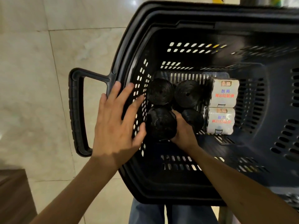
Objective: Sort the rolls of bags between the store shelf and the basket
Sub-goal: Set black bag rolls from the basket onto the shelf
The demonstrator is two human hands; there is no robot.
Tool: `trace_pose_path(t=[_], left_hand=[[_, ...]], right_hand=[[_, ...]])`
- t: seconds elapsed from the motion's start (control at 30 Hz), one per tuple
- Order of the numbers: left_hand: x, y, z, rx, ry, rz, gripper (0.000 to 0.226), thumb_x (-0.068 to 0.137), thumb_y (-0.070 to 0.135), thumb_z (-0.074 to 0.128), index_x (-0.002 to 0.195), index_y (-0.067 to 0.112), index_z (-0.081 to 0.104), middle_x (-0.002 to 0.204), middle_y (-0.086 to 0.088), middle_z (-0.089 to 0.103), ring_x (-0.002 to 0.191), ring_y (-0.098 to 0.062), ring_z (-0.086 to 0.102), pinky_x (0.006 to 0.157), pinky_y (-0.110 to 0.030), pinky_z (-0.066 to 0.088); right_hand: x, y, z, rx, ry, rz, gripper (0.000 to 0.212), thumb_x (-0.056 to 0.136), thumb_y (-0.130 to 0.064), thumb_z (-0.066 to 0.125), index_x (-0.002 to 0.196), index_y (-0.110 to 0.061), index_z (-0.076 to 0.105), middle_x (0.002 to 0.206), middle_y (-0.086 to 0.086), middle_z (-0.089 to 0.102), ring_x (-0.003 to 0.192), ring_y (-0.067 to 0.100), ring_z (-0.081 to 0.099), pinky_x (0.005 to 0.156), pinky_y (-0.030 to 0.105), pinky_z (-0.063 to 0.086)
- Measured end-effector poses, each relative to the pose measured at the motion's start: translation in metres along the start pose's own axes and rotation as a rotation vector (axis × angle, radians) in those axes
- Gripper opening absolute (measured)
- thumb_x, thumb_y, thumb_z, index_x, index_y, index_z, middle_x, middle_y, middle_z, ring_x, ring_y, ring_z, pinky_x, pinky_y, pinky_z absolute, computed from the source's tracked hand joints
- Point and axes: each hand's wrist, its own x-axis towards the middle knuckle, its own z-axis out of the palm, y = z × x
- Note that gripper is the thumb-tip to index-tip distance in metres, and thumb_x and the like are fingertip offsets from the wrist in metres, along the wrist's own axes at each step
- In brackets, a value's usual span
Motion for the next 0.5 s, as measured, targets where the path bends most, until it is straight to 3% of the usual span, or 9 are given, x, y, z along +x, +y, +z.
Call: trace_pose_path(t=[0.13, 0.23, 0.37, 0.5], left_hand=[[0.000, 0.000, 0.000, 0.027, -0.010, 0.016, 0.058, 0.079, 0.029, 0.060, 0.132, 0.012, 0.043, 0.147, -0.009, 0.024, 0.141, -0.030, 0.016, 0.115, -0.041, 0.005], [-0.001, 0.000, -0.003, 0.059, -0.035, 0.028, 0.057, 0.081, 0.027, 0.062, 0.132, 0.010, 0.044, 0.146, -0.012, 0.024, 0.140, -0.032, 0.017, 0.114, -0.046, 0.010], [-0.001, 0.011, -0.018, 0.143, -0.197, -0.021, 0.068, 0.078, 0.025, 0.071, 0.138, 0.008, 0.042, 0.150, -0.015, 0.025, 0.142, -0.033, 0.014, 0.114, -0.048, 0.013], [0.000, 0.046, -0.062, 0.049, -0.363, -0.119, 0.068, 0.087, 0.031, 0.062, 0.145, 0.013, 0.032, 0.150, -0.011, 0.032, 0.141, -0.028, 0.024, 0.116, -0.038, 0.018]], right_hand=[[0.001, 0.003, -0.005, -0.060, -0.057, 0.005, 0.102, 0.068, -0.009, 0.079, 0.147, -0.026, 0.017, 0.142, 0.006, 0.045, 0.122, 0.028, 0.052, 0.104, 0.036, 0.042], [-0.011, 0.005, -0.019, -0.138, -0.126, 0.024, 0.112, 0.069, -0.005, 0.077, 0.151, -0.020, 0.003, 0.150, 0.011, 0.033, 0.132, 0.029, 0.041, 0.109, 0.037, 0.036], [-0.038, -0.019, -0.054, -0.160, -0.102, 0.161, 0.086, 0.083, -0.025, 0.069, 0.150, -0.013, 0.015, 0.147, 0.012, 0.037, 0.133, 0.028, 0.039, 0.108, 0.034, 0.034], [-0.076, -0.064, -0.095, -0.126, -0.076, 0.139, 0.068, 0.089, -0.034, 0.061, 0.145, -0.010, 0.030, 0.139, 0.014, 0.047, 0.126, 0.029, 0.047, 0.101, 0.034, 0.041]])
